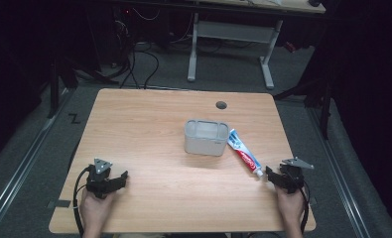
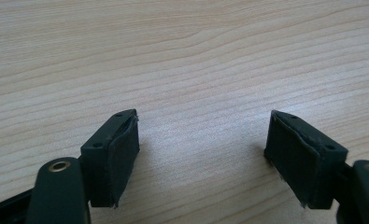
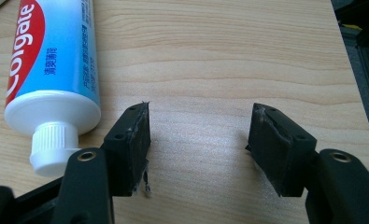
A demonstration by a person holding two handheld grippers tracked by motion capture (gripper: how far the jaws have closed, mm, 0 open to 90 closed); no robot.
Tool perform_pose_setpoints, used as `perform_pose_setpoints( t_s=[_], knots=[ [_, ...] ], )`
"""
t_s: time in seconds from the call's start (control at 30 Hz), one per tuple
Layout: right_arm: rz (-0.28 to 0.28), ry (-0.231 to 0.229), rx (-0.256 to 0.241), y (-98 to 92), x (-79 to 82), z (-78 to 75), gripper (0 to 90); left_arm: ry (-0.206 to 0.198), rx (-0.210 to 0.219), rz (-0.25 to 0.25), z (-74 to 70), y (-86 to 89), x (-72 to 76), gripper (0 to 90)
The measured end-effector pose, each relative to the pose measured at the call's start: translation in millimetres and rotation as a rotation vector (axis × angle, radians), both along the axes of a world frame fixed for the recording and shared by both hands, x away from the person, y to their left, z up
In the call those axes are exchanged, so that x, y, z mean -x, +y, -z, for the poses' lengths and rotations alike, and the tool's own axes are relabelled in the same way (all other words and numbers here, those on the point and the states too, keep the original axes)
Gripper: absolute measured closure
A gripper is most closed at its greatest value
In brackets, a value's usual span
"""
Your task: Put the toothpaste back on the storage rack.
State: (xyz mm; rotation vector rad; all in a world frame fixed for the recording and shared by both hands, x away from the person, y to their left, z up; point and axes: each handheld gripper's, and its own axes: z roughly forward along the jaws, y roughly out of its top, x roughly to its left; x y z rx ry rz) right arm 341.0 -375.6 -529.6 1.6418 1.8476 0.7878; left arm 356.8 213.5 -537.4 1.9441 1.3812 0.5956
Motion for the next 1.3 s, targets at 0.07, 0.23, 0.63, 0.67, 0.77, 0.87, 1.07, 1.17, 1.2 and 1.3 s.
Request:
perform_pose_setpoints(
  t_s=[0.07, 0.23, 0.63, 0.67, 0.77, 0.87, 1.07, 1.17, 1.2, 1.3],
  knots=[
    [-0.004, -0.001, 0.003, -0.1, -0.1, 0.1, 38.4, 0.000, 0.000, 0.000, 0.0, 0.0, 0.0, 26.2],
    [-0.006, 0.000, 0.002, 0.2, -0.2, 0.1, 37.2, 0.000, 0.001, 0.000, 0.0, 0.0, 0.0, 26.2],
    [-0.010, 0.008, -0.010, 0.1, 0.0, -0.2, 33.8, 0.002, 0.008, 0.001, -0.1, 0.8, 0.0, 26.2],
    [-0.014, 0.010, -0.010, 0.5, 0.2, -0.2, 32.9, 0.000, 0.007, 0.000, 0.0, 0.7, 0.0, 26.2],
    [-0.022, 0.009, -0.005, 1.4, 0.3, 0.2, 31.0, 0.000, 0.006, -0.004, 0.0, 0.6, -0.1, 26.2],
    [-0.023, 0.009, -0.002, 1.4, 0.2, 0.2, 31.0, 0.001, 0.003, -0.004, -0.1, 0.3, 0.0, 26.2],
    [-0.041, 0.011, -0.006, -0.1, -0.1, 0.0, 31.6, 0.001, 0.008, -0.006, -0.1, 0.9, -0.1, 26.2],
    [-0.027, 0.020, -0.034, -1.3, 1.3, -2.9, 36.0, 0.002, 0.008, -0.004, -0.2, 1.2, -0.1, 26.1],
    [-0.024, 0.017, -0.035, -0.8, 2.7, -4.4, 36.1, 0.003, 0.009, -0.003, -0.2, 1.4, -0.1, 26.0],
    [-0.044, 0.002, -0.035, 0.4, 5.2, -7.6, 36.6, 0.003, 0.018, -0.003, -0.3, 2.4, -0.1, 26.0]
  ],
)
